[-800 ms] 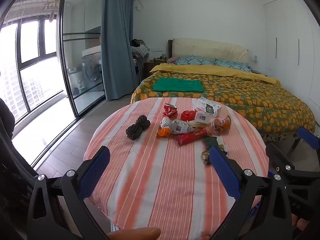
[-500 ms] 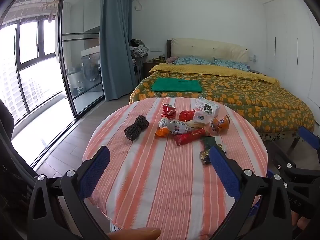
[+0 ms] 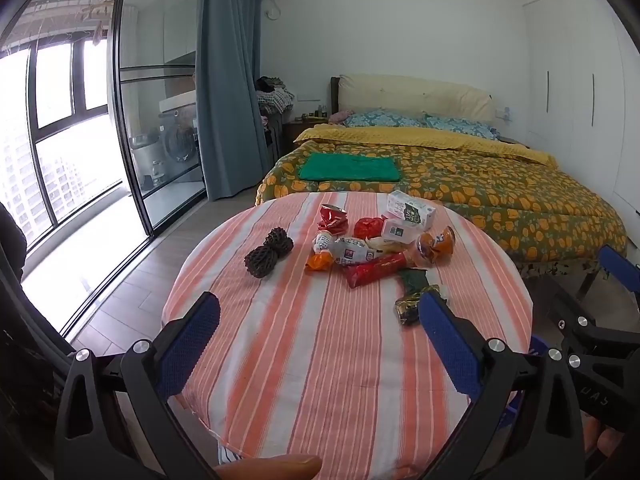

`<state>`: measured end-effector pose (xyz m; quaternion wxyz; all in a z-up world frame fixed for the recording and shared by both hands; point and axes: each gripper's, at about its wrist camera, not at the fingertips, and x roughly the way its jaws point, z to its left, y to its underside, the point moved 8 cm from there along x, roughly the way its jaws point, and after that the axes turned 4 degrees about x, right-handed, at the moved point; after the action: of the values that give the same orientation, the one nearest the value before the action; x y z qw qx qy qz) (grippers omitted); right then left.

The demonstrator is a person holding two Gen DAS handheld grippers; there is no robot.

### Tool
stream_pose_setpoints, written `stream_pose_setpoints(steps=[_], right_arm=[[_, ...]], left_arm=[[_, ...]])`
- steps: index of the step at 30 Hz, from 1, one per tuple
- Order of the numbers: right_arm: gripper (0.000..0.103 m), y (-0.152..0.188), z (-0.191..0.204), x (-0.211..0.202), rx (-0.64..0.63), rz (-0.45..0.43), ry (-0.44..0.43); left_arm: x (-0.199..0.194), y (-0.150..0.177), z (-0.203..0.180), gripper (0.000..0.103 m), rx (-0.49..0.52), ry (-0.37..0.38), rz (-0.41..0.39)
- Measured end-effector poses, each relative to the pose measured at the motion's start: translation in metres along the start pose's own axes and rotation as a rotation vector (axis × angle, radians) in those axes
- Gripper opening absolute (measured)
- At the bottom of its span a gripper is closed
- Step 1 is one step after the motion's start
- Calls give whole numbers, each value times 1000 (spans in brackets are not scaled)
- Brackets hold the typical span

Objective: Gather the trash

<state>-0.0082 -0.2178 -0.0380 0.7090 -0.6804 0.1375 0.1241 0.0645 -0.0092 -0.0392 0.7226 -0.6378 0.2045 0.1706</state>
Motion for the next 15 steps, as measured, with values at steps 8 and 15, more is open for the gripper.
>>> stream_pose_setpoints(steps=[8, 15], right_arm=[[99, -3, 2, -3, -4, -10, -1], [99, -4, 3, -6, -5, -14, 1]], left_arm=[[-1, 0, 0, 99, 2, -2, -3], [-1, 0, 0, 99, 2, -2, -3]])
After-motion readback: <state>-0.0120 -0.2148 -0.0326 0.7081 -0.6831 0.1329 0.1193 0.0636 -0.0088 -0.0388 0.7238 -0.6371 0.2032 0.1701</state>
